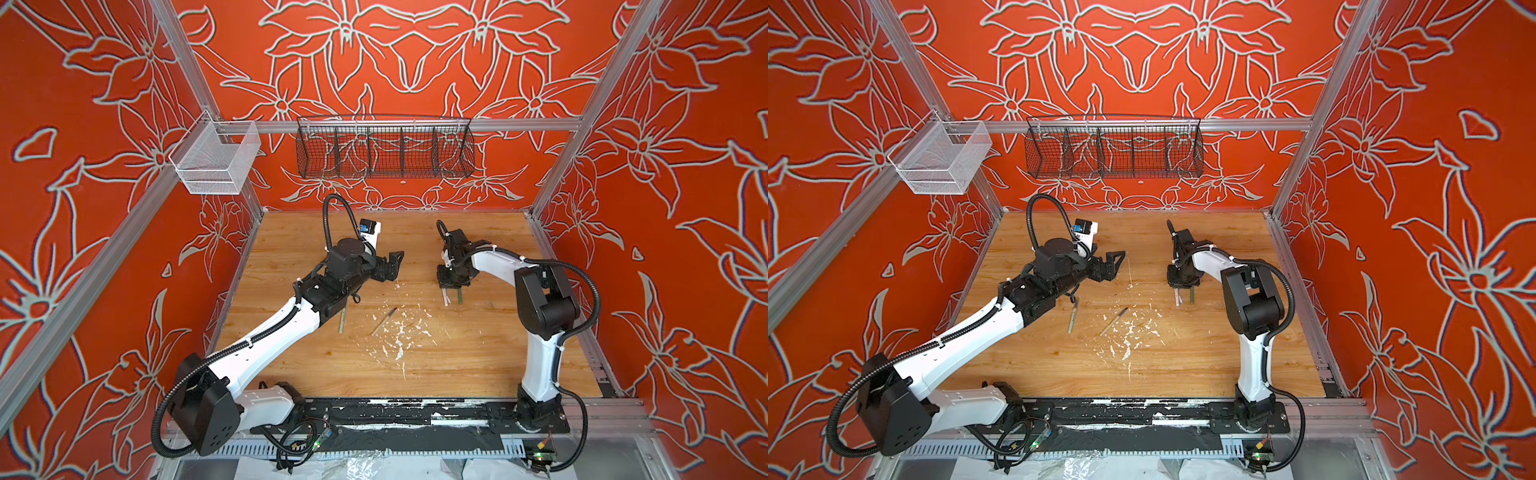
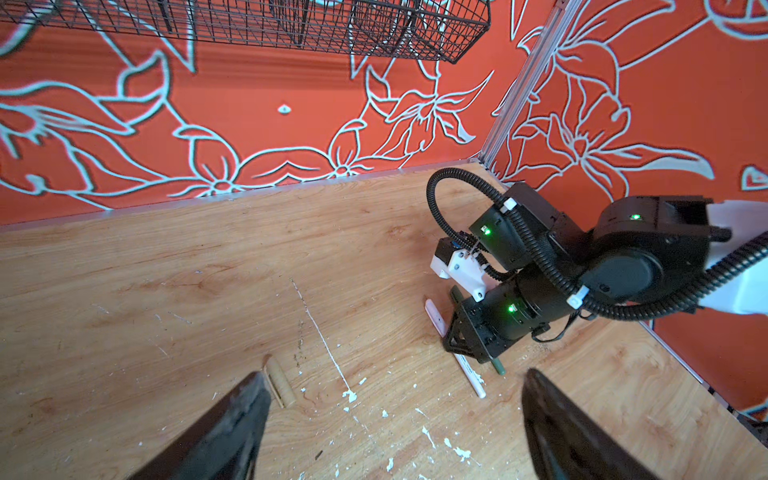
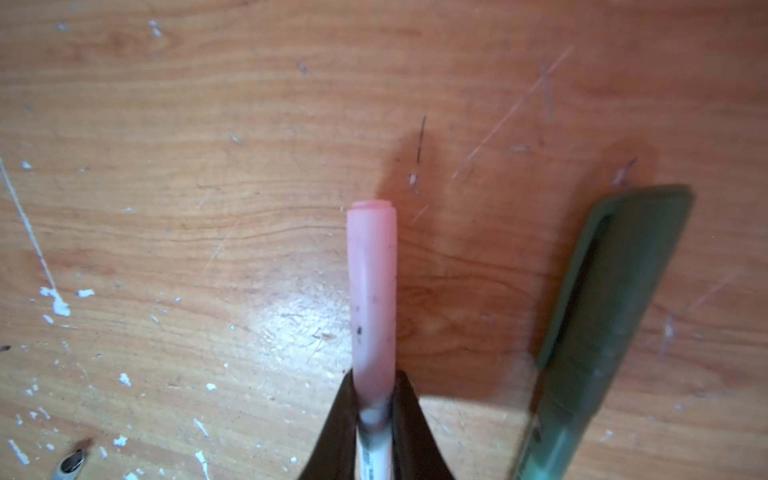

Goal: Insert the pens into the pen caps

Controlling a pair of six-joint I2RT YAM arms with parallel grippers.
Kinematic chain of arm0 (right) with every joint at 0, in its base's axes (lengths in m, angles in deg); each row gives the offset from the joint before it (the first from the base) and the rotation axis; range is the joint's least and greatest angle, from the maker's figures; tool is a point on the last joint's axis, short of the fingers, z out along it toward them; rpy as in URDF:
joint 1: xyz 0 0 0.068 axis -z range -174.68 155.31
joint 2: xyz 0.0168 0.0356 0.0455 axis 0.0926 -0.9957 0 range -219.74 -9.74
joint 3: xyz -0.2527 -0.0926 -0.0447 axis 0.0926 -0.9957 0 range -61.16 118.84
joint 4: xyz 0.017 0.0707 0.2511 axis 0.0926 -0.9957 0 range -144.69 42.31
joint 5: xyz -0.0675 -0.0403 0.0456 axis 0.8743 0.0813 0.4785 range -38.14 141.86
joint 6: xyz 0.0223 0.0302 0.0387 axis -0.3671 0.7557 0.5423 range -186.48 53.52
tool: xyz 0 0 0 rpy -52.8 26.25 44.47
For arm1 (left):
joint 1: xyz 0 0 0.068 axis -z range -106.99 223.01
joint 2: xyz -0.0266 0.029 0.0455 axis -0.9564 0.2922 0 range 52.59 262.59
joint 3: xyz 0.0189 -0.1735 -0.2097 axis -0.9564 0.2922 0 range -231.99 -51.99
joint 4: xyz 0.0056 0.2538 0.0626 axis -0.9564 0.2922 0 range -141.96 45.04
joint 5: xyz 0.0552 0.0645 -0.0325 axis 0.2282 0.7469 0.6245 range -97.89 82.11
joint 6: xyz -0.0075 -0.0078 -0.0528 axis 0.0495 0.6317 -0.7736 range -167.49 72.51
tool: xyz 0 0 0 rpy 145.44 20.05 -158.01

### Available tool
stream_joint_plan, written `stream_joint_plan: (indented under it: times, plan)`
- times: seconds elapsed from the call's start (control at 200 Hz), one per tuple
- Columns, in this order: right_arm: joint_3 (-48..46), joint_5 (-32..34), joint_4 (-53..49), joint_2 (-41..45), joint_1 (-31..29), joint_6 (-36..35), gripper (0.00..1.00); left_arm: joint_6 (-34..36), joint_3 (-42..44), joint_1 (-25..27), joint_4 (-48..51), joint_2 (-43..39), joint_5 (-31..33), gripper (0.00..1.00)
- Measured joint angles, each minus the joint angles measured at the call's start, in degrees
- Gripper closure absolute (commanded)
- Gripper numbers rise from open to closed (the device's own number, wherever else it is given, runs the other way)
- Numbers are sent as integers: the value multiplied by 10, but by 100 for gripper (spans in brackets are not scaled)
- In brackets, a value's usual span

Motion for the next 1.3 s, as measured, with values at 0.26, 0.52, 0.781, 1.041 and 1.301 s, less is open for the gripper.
stream_joint_plan:
  times: [0.26,0.52,0.781,1.041,1.301]
  plan:
    - [1,-2,3,2,2,13,71,9,0,0,5,0,10,0]
    - [-5,-2,0,67,5,16,66,29,-2,0,25,26,50,3]
    - [-30,-2,15,166,-21,16,67,18,-59,-11,104,97,90,2]
    - [72,-10,45,28,-148,31,62,-12,-63,-102,147,55,72,2]
    - [185,-24,78,-116,-177,64,60,-35,-42,-112,143,11,43,4]
